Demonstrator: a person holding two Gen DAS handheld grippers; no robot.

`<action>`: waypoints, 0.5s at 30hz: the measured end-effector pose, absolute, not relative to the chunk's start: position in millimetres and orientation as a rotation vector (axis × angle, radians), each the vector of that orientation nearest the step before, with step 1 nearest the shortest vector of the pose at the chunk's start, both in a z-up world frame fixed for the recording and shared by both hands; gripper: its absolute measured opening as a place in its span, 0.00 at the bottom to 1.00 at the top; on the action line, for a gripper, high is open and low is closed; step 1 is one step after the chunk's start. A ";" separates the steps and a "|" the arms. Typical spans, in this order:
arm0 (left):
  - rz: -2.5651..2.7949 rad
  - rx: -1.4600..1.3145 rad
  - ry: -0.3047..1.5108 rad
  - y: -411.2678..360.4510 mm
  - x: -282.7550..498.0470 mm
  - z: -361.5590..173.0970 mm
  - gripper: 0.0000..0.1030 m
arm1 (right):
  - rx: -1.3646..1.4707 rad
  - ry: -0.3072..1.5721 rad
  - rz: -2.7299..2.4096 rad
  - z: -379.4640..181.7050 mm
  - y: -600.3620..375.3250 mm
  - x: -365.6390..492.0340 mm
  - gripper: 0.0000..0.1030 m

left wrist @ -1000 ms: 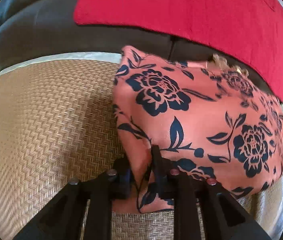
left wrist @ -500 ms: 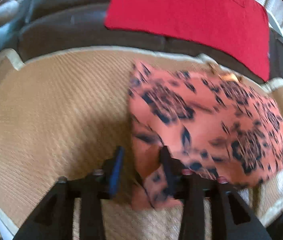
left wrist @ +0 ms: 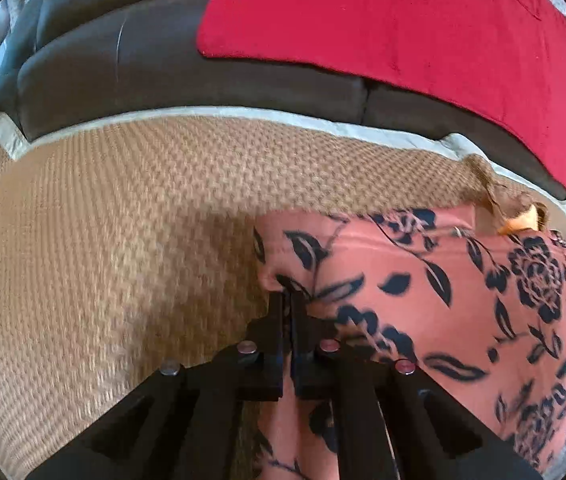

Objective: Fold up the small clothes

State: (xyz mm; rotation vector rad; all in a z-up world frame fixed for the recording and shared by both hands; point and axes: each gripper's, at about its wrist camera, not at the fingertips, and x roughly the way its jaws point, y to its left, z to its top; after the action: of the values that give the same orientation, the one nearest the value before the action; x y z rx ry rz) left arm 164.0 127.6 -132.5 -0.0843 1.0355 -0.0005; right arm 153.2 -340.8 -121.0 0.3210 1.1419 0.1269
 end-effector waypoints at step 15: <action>0.065 -0.002 0.886 132.7 66.7 -87.2 0.54 | 0.580 0.937 0.193 -72.9 -351.3 28.3 0.87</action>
State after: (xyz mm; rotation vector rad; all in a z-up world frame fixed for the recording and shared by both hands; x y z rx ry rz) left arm 66.7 132.7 -87.2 -0.0021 0.8863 0.0652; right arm 28.3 -351.3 -72.9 0.5799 0.9365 0.1933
